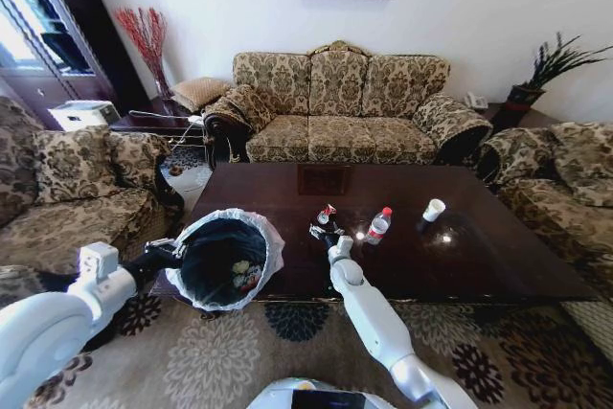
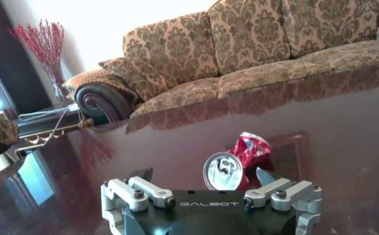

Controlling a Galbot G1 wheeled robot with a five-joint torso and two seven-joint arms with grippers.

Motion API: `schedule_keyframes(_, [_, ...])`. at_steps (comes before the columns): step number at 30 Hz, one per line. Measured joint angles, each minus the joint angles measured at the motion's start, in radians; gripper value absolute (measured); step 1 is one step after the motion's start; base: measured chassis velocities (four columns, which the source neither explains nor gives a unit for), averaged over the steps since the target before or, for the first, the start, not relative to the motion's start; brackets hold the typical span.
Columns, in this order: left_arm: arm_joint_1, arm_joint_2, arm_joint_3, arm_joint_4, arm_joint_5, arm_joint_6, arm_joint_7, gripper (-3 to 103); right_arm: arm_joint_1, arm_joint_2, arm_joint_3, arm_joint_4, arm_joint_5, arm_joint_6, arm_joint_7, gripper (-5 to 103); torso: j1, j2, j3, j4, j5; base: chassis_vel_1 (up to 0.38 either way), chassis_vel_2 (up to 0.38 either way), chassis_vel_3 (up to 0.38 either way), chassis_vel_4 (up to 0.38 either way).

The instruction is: Move to the front of the table and place the trash on the table into the trash bin.

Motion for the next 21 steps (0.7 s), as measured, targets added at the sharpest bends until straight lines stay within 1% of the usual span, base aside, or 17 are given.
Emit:
schedule_keyframes(5, [0.002,0.002,-0.002,-0.002,-0.001,-0.001,0.0,0,0.007,0.006,0.0,-0.004,-0.001,0.003,0.006,100,0.0,0.0,0.0,0.0,0.0,-0.095,0.095,0.094,-0.078])
schedule_keyframes(11, [0.004,0.0,-0.004,-0.006,-0.001,-0.003,0.001,0,0.012,0.013,-0.001,-0.016,0.011,0.001,0.041,100,0.0,0.0,0.0,0.0002,0.0001,-0.195,0.188,0.201,-0.19])
schedule_keyframes(13, [0.006,0.001,-0.006,-0.006,-0.001,-0.004,0.001,0,0.01,0.009,-0.002,-0.016,0.034,-0.019,0.042,100,0.002,0.0,0.001,-0.0002,-0.0001,-0.163,0.152,0.158,-0.174])
schedule_keyframes(16, [0.006,0.002,-0.007,-0.007,-0.001,-0.005,0.001,0,0.003,0.0,-0.005,-0.011,0.037,-0.037,0.035,100,0.002,-0.001,0.001,-0.0008,-0.0001,-0.137,0.104,0.101,-0.078])
schedule_keyframes(18, [0.007,0.002,-0.009,-0.009,-0.002,-0.006,0.001,0,-0.011,-0.009,-0.006,0.015,0.042,-0.07,0.034,100,0.002,-0.001,0.001,-0.0004,0.0003,-0.04,0.008,0.005,-0.011])
schedule_keyframes(21, [0.007,0.002,-0.009,-0.009,-0.002,-0.006,0.001,0,-0.028,-0.024,-0.008,0.037,0.043,-0.09,0.035,100,0.0,0.0,0.0,-0.0003,0.0002,0.0,0.0,0.0,0.0])
